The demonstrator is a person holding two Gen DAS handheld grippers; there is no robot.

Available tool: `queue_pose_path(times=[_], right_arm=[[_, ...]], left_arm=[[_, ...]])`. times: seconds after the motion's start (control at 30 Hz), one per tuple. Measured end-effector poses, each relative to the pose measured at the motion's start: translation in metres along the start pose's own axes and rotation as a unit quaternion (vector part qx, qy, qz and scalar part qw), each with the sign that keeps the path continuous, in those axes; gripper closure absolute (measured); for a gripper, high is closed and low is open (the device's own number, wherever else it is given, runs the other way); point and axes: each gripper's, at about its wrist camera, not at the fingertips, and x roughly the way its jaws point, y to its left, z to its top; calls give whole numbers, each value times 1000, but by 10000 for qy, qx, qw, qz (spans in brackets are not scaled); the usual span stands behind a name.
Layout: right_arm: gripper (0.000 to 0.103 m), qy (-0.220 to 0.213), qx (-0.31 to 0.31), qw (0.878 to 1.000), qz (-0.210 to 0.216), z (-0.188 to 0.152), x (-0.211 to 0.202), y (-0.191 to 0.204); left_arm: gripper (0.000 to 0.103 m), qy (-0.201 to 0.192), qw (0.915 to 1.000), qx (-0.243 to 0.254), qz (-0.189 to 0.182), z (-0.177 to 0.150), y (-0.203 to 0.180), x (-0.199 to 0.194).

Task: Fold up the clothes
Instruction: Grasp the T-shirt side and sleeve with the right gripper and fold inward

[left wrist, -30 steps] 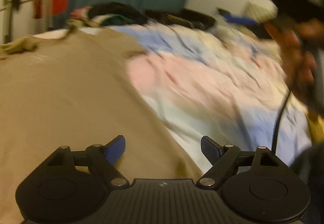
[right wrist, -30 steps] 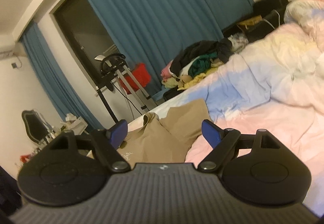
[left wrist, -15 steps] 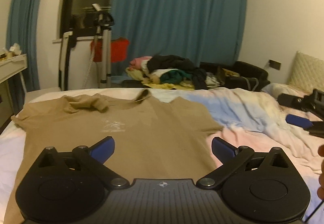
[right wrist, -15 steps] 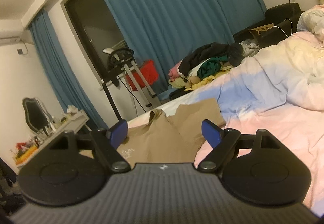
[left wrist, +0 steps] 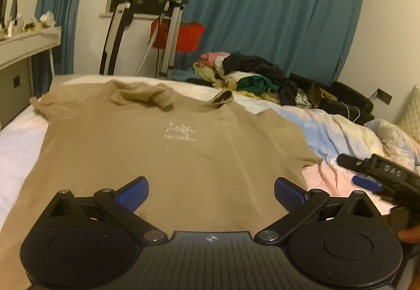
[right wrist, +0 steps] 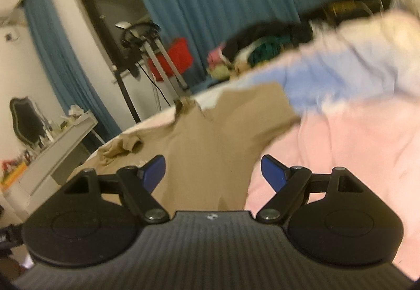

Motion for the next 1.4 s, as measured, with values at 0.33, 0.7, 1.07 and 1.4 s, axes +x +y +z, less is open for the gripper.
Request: queue_pose_path(times=[0.33, 0.7, 1.07, 1.4], right_arm=[[21, 280, 932, 9947, 341, -2, 51, -18], [21, 19, 2450, 9693, 222, 15, 142, -73], [20, -653, 2177, 9734, 294, 35, 213, -86], [97, -568, 459, 9947, -721, 91, 234, -18]], left_arm=[[0, -20, 9999, -58, 84, -1, 2, 20], [0, 12, 9974, -663, 271, 3, 36, 56], [0, 245, 9922, -1204, 211, 0, 63, 96], [0, 133, 9909, -1312, 267, 8, 70, 104]])
